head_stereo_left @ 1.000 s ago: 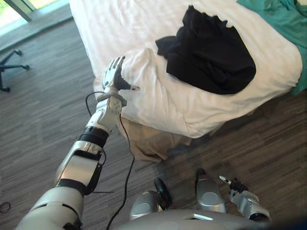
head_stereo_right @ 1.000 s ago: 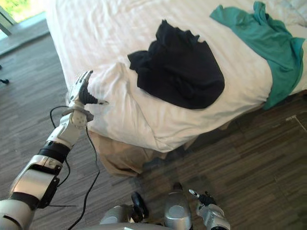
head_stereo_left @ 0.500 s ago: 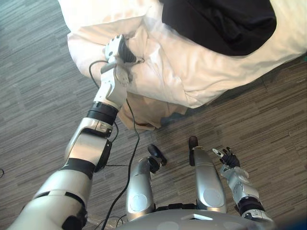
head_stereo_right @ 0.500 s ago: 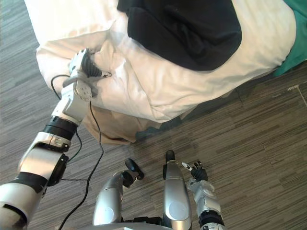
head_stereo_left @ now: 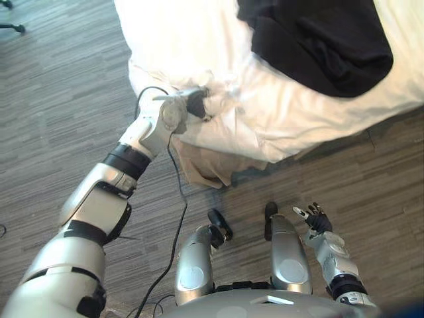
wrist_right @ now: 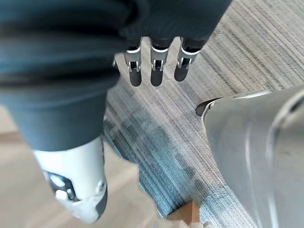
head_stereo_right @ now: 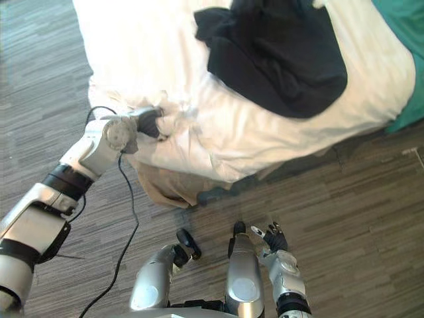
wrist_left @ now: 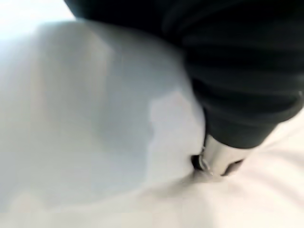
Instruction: Tidy the bed and pick cloth on bed and put in laundry
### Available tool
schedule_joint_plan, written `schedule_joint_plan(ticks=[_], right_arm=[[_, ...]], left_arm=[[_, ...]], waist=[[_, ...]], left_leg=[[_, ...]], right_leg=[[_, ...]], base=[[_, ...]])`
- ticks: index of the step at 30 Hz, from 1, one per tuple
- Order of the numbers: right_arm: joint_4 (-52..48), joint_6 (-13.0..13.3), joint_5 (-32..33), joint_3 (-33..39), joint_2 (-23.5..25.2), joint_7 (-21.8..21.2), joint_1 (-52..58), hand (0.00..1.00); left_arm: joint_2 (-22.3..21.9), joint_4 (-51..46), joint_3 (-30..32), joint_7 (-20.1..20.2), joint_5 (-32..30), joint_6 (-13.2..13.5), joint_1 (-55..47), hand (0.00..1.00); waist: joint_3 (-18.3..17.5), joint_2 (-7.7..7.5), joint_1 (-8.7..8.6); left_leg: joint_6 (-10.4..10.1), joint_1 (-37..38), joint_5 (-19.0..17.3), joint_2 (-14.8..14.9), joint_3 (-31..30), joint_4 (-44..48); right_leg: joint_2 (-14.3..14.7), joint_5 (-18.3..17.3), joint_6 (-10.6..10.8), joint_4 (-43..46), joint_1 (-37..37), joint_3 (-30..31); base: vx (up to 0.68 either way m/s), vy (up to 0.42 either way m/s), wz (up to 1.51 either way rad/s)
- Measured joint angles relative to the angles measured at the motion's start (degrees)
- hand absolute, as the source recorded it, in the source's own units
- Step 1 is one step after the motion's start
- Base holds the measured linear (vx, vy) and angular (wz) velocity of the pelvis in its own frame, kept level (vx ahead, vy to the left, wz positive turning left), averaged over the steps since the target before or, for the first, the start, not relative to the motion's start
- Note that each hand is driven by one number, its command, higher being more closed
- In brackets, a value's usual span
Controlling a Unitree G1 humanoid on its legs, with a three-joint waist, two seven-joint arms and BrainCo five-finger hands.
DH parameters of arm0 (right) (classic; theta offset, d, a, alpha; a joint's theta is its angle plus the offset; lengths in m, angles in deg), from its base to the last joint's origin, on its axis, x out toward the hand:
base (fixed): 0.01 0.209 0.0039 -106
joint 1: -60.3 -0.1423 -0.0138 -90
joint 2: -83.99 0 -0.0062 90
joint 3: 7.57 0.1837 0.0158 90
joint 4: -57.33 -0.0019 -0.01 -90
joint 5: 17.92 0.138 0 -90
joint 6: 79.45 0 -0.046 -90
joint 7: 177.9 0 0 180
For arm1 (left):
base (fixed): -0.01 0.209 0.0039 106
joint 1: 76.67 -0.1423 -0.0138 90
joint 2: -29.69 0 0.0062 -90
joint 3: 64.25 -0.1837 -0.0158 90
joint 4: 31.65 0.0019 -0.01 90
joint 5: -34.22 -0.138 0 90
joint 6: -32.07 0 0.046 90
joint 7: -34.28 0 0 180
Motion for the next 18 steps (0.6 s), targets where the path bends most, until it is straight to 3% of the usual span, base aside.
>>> schedule_joint_plan(ticks=[4,5,8,12,18], right_arm=[[2.1,-0.3,-0.8,1.7,0.1,-0.6,3.4,0.00],[3.0,-0.4,-1.3,1.8,0.0,-0.7,3.5,0.00],[7.0,-2.0,-2.2,1.9,-0.2,-0.9,4.0,0.00],[10.4,-2.9,-2.2,1.9,-0.7,-1.3,3.9,0.00],[13.5,-4.0,-2.2,2.6,-1.0,-2.1,5.3,0.00]], left_arm=[[1.6,-6.6,6.4,4.0,6.2,2.9,-15.6,1.00],[1.6,-7.4,8.0,4.5,7.1,3.2,-18.2,0.00],[1.2,-8.4,14.5,5.7,11.5,5.3,-30.9,0.00],[-2.4,-8.3,21.1,5.3,15.2,6.5,-41.1,0.00],[-12.6,-1.8,28.6,-1.0,24.7,7.4,-54.1,0.00]], waist=[[-6.2,-0.71,2.17],[-6.9,-0.77,2.33],[-11.0,-1.06,2.86],[-13.3,-1.06,4.16],[-15.6,-1.35,5.64]], left_leg=[[-1.4,4.6,2.6,-1.3,-2.7,-5.4],[-1.5,5.5,2.9,-1.5,-3.4,-6.3],[-2.5,9.6,4.6,-2.2,-6.2,-11.3],[-3.1,12.3,6.3,-2.3,-8.2,-15.3],[-3.4,15.1,6.4,-2.3,-9.9,-17.6]], right_leg=[[0.2,0.0,0.0,-4.8,7.1,-4.4],[0.4,0.1,0.0,-5.7,8.3,-4.9],[1.8,0.9,0.1,-12.0,14.8,-7.7],[3.7,2.7,-0.1,-17.8,19.2,-8.8],[5.1,3.4,-0.7,-20.2,22.7,-9.0]], base=[[0.16,-0.082,0.43],[0.10,-0.051,0.41],[0.16,-0.097,0.38],[0.11,-0.068,0.18],[0.08,-0.025,0.10]])
